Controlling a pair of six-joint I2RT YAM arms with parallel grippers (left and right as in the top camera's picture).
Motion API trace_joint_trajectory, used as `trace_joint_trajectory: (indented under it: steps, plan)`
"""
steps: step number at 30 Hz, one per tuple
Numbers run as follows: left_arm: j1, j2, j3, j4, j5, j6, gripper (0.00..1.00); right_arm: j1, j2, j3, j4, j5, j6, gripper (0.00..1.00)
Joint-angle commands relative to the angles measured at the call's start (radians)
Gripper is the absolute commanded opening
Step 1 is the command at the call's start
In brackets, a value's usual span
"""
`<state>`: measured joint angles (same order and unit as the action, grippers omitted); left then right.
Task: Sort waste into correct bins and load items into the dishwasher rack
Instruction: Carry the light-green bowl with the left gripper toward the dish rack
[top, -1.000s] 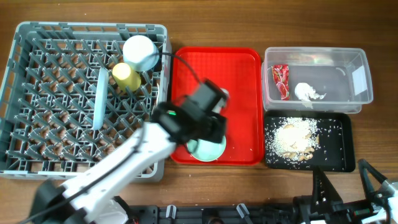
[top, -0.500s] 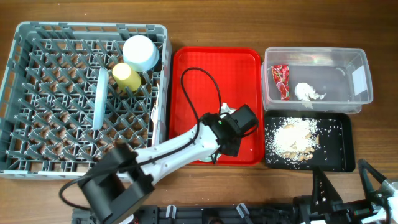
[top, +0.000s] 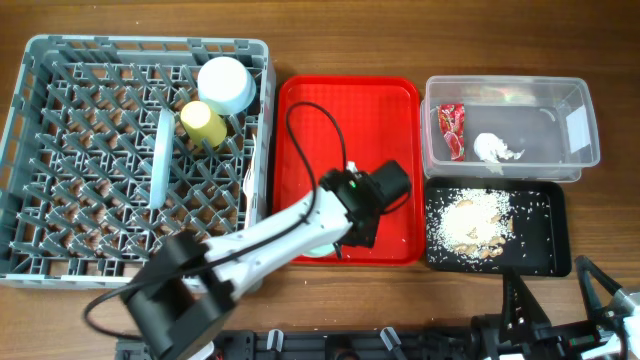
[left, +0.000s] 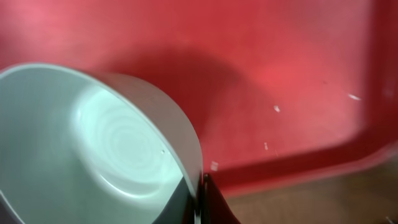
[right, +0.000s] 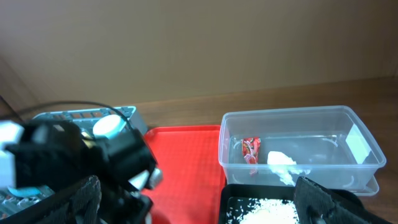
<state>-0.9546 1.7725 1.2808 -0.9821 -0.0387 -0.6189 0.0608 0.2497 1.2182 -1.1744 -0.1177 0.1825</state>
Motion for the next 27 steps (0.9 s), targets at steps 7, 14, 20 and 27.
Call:
trace_joint_trajectory:
  steps: [7,14,20,27]
  plan:
    - [0.201,-0.392,0.176,-0.199,0.310,0.201,0.04,-0.004,-0.011,-0.003,0.002,0.014,0.011,1.00]
    - [0.397,-0.480,0.176,-0.335,0.558,0.382,0.04,-0.004,-0.011,-0.003,0.002,0.014,0.011,1.00]
    - [0.579,-0.461,0.172,-0.426,0.896,0.674,0.04,-0.004,-0.011,-0.003,0.002,0.014,0.011,1.00]
    - [0.838,-0.461,0.075,-0.531,1.155,0.947,0.04,-0.004,-0.011,-0.003,0.002,0.014,0.011,1.00]
